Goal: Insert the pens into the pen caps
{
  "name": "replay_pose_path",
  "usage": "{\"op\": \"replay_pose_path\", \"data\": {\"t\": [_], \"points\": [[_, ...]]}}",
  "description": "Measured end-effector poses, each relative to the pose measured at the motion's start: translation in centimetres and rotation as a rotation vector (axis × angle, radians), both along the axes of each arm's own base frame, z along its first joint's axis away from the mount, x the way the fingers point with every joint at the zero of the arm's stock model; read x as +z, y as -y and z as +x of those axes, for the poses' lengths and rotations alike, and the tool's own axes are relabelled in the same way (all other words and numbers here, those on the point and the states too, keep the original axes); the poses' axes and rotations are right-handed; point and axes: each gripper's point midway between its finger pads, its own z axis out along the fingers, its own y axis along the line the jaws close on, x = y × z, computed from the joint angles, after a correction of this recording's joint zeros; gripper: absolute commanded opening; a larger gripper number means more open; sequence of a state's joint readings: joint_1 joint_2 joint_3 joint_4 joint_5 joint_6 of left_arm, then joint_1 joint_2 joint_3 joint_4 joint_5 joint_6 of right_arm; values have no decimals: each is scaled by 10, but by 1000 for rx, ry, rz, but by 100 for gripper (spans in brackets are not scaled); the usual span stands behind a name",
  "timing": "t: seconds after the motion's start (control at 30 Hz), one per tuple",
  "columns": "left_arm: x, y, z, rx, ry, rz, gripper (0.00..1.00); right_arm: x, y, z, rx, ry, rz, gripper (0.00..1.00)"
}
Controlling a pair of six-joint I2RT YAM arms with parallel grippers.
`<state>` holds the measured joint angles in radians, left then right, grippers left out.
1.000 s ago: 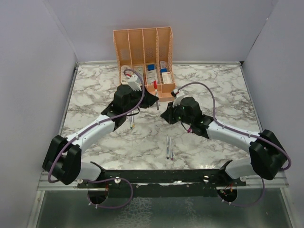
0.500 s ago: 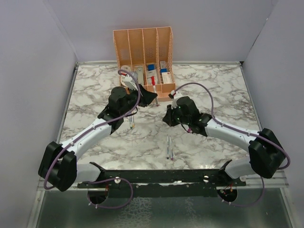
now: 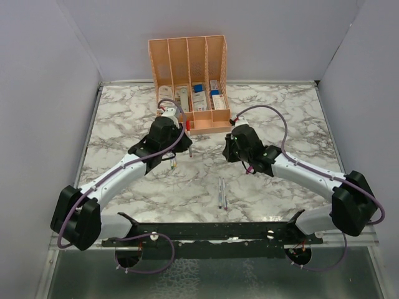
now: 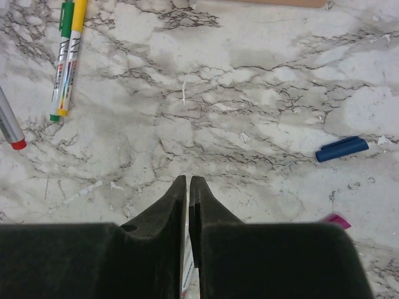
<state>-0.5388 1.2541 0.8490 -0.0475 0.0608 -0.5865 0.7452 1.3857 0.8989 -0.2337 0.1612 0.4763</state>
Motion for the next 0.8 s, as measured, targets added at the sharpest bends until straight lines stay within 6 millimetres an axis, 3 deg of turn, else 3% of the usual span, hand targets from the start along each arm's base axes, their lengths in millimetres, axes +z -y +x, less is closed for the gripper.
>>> {"op": "replay_pose_path", "data": {"t": [0.3, 0.8], "points": [[-89, -25, -14, 68, -276, 218, 0, 9, 13, -2, -56, 3, -8, 8], [-138, -31, 15, 134, -416, 359, 0, 22, 17, -6, -74, 19, 18, 8]]}}
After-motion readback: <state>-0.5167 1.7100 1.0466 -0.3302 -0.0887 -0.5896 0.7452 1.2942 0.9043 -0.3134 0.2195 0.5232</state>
